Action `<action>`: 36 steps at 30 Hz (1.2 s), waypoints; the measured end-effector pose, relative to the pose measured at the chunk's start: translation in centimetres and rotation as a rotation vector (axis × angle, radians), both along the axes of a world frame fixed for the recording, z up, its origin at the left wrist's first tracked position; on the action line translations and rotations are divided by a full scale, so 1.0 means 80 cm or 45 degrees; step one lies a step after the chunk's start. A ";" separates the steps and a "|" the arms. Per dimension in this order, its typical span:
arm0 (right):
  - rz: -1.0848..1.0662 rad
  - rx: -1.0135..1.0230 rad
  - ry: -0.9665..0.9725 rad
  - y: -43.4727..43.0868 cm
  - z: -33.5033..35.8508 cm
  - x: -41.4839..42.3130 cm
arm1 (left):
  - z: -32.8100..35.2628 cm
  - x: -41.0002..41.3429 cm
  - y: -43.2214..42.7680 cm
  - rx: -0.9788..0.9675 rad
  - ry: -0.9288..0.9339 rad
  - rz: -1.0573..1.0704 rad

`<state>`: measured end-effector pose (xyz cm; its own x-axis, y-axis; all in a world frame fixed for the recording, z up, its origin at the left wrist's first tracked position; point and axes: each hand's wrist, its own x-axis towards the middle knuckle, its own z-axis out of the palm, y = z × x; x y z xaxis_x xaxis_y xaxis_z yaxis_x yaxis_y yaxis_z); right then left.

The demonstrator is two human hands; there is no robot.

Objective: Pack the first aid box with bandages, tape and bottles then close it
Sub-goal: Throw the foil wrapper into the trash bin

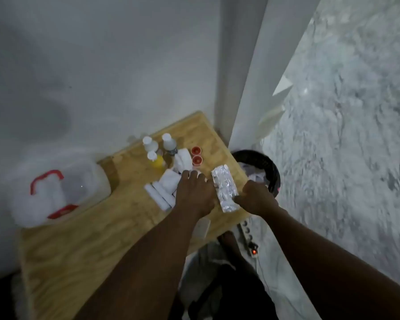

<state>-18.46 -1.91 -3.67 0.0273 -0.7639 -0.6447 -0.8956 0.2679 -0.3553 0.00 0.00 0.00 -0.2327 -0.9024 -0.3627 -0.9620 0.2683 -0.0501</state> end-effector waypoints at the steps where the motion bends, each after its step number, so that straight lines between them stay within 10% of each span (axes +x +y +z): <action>1: -0.032 0.007 0.000 0.002 -0.011 0.003 | -0.006 -0.001 -0.001 0.028 -0.041 0.020; 12: -0.310 0.017 0.007 0.004 -0.041 0.024 | -0.060 0.010 -0.002 -0.329 -0.011 0.029; 36: -0.100 -0.297 -0.194 -0.060 0.084 -0.008 | 0.043 0.026 -0.028 -0.254 0.176 0.262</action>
